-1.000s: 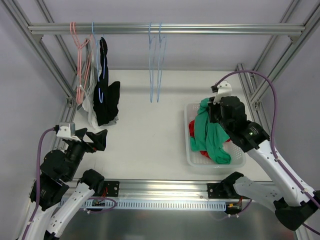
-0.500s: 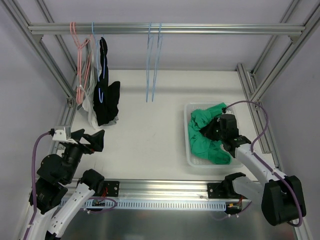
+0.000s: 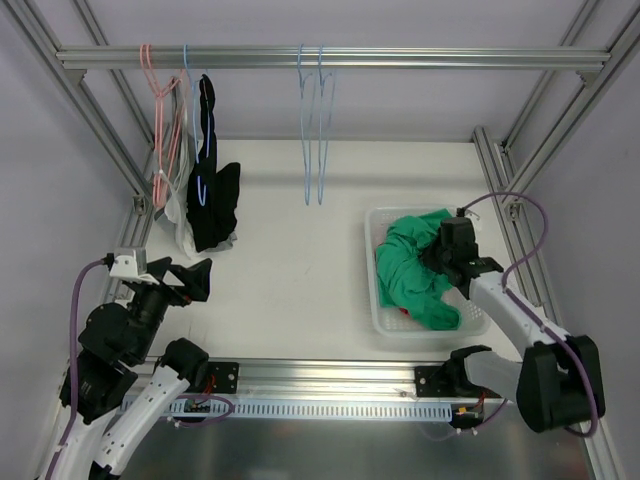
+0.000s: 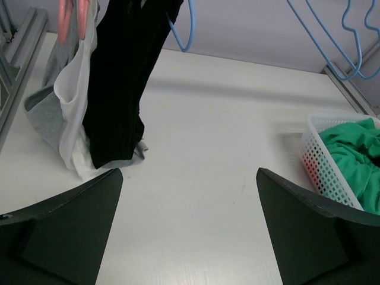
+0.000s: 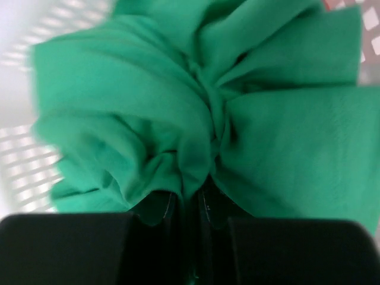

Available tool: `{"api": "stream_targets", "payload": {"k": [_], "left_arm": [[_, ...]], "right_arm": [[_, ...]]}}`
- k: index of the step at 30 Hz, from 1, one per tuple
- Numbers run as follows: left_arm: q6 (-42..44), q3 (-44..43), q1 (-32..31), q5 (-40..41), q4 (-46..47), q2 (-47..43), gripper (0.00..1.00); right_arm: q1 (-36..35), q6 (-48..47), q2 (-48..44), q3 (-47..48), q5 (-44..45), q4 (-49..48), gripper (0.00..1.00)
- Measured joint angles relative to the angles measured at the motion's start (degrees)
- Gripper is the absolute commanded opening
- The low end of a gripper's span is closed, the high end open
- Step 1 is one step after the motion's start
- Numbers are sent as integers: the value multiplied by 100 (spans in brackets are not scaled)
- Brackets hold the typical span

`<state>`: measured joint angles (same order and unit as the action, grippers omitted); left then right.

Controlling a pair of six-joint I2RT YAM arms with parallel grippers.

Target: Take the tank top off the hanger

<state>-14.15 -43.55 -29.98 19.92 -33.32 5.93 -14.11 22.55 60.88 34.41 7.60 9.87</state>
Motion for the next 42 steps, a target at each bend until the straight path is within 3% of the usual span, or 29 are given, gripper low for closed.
{"api": "stream_targets", "payload": {"k": [7,13,15,16,17,18,19,22,26,34,37,40,42], "left_arm": [[-61,-2,26,20,0,197,99],[-151,-197,197,59,-76,326,99],[-166,-542,197,155,-195,570,99],[-170,-820,197,181,-299,789,99],[-173,-1128,197,177,-345,1080,99],[-175,-1447,197,173,-376,1412,99],[-179,-1790,197,162,-398,1755,99],[-184,-2555,197,105,-393,2634,99],[-140,-3342,197,127,-595,3386,99],[310,-5508,236,654,-968,4763,99],[481,-6279,614,562,-1056,5560,99],[623,-6789,1132,103,-1145,6347,97],[680,-7001,1344,-149,-1207,6813,88]], "right_arm": [[140,105,1386,195,306,-282,0],[155,446,970,26,715,-310,1],[197,487,573,-15,986,-42,5],[249,490,393,-15,1106,111,9],[326,492,236,-13,1211,238,38],[409,498,105,-4,1292,354,61],[472,518,24,9,1346,442,70],[597,442,-160,72,1414,713,76],[601,197,-385,269,1298,984,99],[601,-844,-1025,1836,1274,2087,100],[603,-1342,-1370,2428,1054,2444,100],[603,-1714,-1696,2739,149,2575,100],[603,-1821,-1891,2743,-603,2579,100]]}}
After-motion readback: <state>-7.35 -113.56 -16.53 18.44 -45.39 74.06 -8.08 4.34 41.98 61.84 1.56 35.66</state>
